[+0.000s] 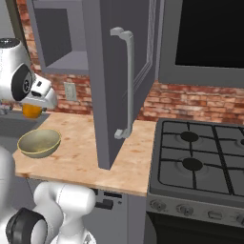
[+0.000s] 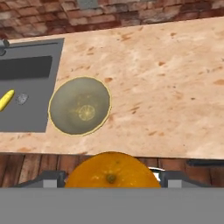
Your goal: Pick the oranges from the cabinet and place them in one bowl. Pick the corn from the sink and place it in the other bowl.
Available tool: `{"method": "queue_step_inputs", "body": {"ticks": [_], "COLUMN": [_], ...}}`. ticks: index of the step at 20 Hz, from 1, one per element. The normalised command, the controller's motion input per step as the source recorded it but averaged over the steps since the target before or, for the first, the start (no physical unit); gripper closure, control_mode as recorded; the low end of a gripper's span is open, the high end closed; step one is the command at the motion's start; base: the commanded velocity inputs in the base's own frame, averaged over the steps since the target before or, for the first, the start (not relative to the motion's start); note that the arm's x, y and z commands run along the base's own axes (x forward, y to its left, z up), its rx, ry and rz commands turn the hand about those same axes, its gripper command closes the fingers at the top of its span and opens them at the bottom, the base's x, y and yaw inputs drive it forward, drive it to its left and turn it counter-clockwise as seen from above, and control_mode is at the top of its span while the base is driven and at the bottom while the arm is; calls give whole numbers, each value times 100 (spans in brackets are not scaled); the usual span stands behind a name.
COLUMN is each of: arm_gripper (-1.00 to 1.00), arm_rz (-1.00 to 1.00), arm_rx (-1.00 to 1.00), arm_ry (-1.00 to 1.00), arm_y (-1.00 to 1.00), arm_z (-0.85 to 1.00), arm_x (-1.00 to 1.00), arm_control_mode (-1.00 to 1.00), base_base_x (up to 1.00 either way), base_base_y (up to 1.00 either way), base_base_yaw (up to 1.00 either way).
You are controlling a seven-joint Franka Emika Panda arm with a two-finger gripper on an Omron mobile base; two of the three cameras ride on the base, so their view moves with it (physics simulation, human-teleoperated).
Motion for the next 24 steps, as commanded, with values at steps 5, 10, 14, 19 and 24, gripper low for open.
{"method": "queue_step_inputs", "body": {"ticks": [5,10,14,19,24], "arm_gripper": [100,100,100,100,100], "arm_rz": [3,2,0,0,0], "arm_rx": [0,0,0,0,0], "arm_ry": [0,0,0,7,9], "arm_y": [29,23,19,19,24], "arm_z": [-35,-22,-35,-48,-43], "arm_x": [0,13,28,20,27], "arm_control_mode": [-100,-100,-100,-100,-100], "base_base_x": [0,0,0,0,0], "base_base_y": [0,0,0,0,0], "base_base_yaw": [0,0,0,0,0]}}
